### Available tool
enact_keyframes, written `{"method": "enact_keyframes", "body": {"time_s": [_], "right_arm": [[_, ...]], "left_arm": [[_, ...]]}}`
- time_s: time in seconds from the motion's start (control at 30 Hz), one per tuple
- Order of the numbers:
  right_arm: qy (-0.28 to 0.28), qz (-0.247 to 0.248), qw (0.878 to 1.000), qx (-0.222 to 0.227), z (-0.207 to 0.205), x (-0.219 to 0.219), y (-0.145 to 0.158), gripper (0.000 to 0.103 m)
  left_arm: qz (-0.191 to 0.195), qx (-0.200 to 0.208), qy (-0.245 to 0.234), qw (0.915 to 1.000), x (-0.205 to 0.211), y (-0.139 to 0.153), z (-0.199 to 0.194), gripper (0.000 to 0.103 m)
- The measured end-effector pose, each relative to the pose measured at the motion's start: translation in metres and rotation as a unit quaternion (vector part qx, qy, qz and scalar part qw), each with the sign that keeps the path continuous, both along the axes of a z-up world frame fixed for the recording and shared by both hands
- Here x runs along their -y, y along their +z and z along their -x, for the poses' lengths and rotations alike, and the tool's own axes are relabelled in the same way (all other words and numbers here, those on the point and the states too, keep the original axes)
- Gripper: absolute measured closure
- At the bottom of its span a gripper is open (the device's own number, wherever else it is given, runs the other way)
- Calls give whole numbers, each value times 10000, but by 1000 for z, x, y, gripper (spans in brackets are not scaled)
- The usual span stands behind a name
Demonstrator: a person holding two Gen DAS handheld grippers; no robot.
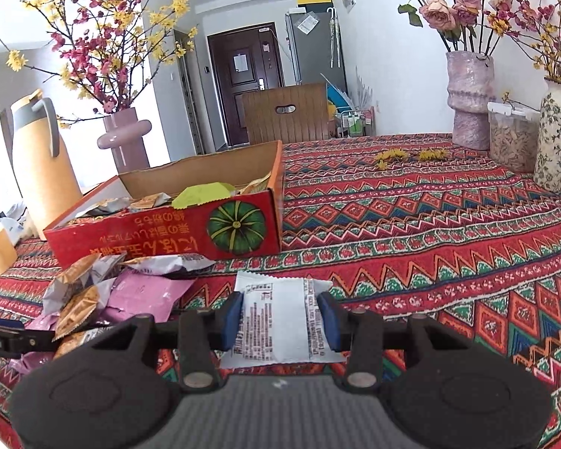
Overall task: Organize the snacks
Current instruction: 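Grasp the pink packet with the left tool while the right tool holds the white packet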
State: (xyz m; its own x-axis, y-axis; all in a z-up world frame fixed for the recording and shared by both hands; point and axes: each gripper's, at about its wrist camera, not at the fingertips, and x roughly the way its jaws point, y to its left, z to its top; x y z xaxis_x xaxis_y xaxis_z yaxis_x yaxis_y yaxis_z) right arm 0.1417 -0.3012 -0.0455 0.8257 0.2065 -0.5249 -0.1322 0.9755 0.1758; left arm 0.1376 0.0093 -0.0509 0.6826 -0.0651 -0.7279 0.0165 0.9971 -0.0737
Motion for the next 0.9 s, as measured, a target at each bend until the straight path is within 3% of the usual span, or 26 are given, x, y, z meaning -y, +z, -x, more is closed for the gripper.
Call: {"method": "enact_keyframes", "body": {"time_s": [0.17,0.33,0.9], "right_arm": [[72,-45,10000,-28,2,-4,-3,60],[99,-64,9999,-28,4,-6,-3,60],[167,-63,9998,-59,4,-11,-4,60]], "left_arm": [[-408,132,-50,9991,13,-5,7,9],[-376,248,-95,9989,12,0,12,40],[-143,534,-231,9982,2,10,37,40]]}}
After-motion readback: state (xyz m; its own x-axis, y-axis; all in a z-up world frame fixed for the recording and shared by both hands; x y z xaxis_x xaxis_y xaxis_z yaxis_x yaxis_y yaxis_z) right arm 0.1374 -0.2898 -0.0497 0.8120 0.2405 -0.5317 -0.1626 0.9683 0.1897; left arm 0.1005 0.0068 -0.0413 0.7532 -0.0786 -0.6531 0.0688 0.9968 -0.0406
